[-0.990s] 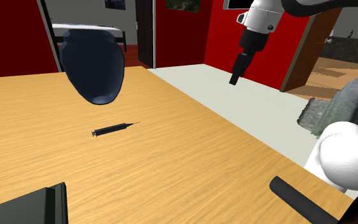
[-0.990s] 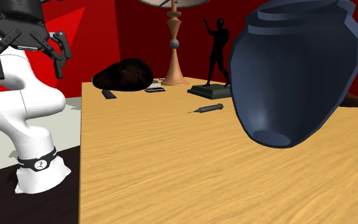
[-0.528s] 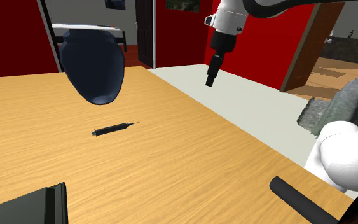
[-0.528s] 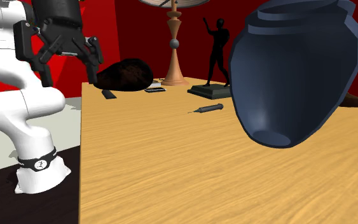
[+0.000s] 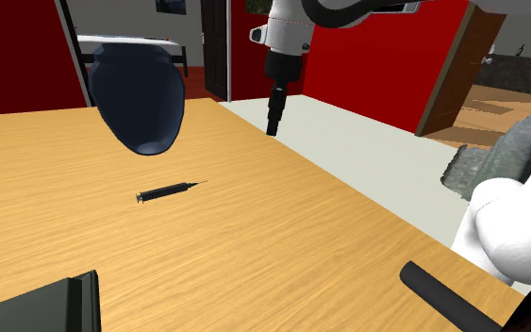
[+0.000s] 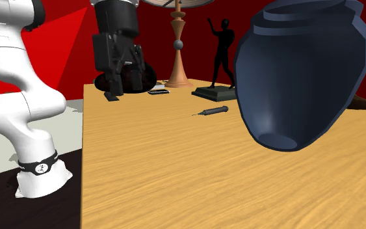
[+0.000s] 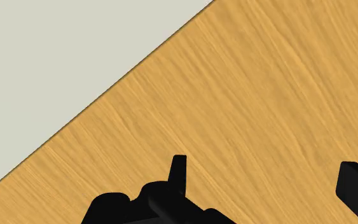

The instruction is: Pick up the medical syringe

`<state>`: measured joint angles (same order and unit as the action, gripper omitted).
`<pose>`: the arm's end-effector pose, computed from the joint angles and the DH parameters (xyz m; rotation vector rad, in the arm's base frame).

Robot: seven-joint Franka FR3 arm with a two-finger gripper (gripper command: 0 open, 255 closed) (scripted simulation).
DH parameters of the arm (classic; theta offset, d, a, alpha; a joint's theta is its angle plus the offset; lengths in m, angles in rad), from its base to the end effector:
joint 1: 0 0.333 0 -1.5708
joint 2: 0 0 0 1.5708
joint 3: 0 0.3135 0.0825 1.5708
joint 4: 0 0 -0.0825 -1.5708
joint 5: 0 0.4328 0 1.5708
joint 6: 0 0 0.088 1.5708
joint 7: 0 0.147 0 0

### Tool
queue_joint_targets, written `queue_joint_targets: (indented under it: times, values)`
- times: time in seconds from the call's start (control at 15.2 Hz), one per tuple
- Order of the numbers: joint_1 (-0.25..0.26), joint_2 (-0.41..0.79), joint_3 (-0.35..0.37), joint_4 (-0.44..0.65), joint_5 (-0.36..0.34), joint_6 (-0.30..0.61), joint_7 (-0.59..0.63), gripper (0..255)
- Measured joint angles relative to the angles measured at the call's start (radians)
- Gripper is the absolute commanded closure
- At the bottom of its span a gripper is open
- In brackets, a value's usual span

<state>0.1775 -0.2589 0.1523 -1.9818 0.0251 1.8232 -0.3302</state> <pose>0.5108 0.1834 0.5339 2.9590 1.0000 0.1523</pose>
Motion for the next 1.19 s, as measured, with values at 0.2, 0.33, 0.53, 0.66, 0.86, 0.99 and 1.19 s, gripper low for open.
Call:
queue_joint_targets:
  times: [0.2, 0.33, 0.53, 0.66, 0.86, 0.99, 1.19]
  values:
    - [0.027, 0.105, 0.027, 0.094, -0.004, -0.004, -0.043, 0]
    - [0.046, 0.176, 0.047, 0.163, -0.010, -0.013, -0.071, 0]
    - [0.075, 0.268, 0.076, 0.262, -0.021, -0.035, -0.110, 0]
    - [0.096, 0.335, 0.097, 0.331, -0.032, -0.050, -0.134, 0]
    - [0.129, 0.417, 0.127, 0.411, -0.049, -0.066, -0.172, 0]
    - [0.154, 0.485, 0.146, 0.496, -0.066, -0.095, -0.197, 0]
    - [0.200, 0.572, 0.175, 0.597, -0.091, -0.129, -0.228, 0]
